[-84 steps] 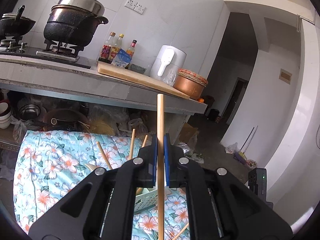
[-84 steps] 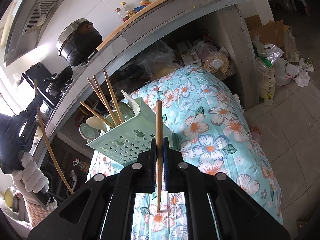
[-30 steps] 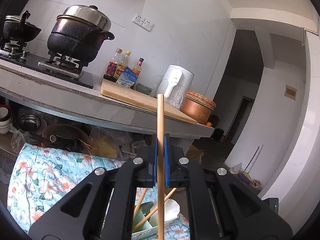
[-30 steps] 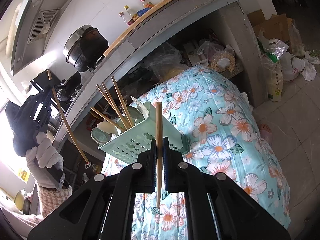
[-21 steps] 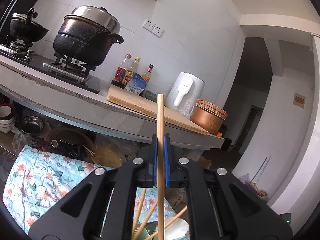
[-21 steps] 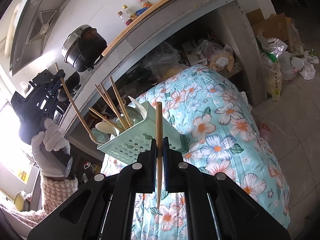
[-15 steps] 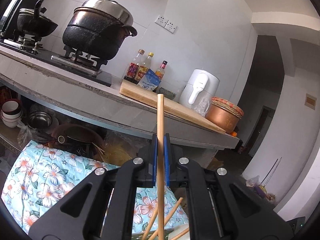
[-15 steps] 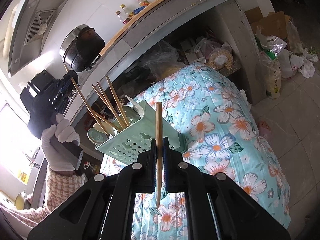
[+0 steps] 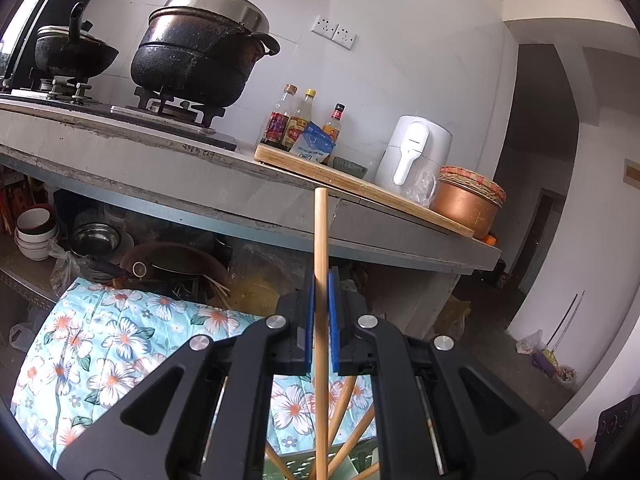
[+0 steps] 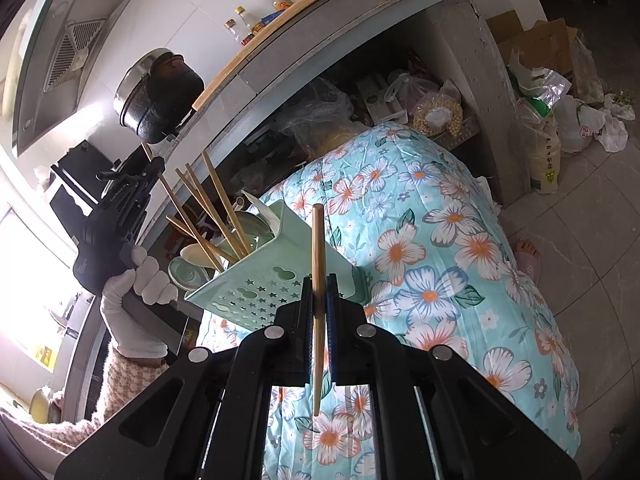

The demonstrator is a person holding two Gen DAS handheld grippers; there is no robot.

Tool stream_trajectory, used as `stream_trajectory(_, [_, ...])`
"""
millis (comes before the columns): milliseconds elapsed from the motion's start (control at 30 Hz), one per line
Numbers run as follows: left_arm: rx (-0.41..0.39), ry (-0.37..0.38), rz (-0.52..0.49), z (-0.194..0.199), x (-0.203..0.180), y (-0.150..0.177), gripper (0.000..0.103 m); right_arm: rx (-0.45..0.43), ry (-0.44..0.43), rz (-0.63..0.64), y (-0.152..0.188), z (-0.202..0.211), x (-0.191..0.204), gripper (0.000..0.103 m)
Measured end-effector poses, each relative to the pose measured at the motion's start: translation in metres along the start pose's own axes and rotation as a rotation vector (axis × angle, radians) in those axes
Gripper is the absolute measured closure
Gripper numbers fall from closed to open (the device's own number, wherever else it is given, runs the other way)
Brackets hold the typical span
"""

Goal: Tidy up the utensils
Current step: 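Lower the left gripper's chopstick into the holder and open it while the right gripper holds its chopstick, then lower the right gripper's chopstick into the green holder and open it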

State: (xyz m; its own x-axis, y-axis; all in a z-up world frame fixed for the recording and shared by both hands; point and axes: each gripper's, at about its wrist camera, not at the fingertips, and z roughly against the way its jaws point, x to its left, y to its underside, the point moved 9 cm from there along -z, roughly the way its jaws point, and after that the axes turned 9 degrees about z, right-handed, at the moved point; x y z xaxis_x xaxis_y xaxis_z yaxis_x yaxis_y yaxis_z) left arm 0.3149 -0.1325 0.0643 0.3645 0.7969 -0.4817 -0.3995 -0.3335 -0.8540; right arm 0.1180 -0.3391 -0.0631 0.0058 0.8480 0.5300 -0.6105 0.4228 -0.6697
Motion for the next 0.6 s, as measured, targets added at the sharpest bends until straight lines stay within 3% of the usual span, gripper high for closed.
stream_trajectory(167, [0.041,0.0,0.0,0.011,0.005,0.011,0.095,-0.011,0.006,0.018,-0.004,0.004,0.004,0.097])
stream_trajectory(233, [0.051,-0.01,-0.005,0.018,0.007,0.014,0.081,-0.017,0.007,0.036,-0.009,0.006,0.008,0.097])
stream_trajectory(367, [0.04,-0.009,-0.012,0.04,0.009,0.013,0.075,-0.048,-0.001,0.091,-0.03,0.016,0.022,0.097])
stream_trajectory(600, [0.033,0.004,-0.023,0.088,0.021,0.015,0.049,-0.136,-0.07,0.203,-0.082,0.031,0.067,0.097])
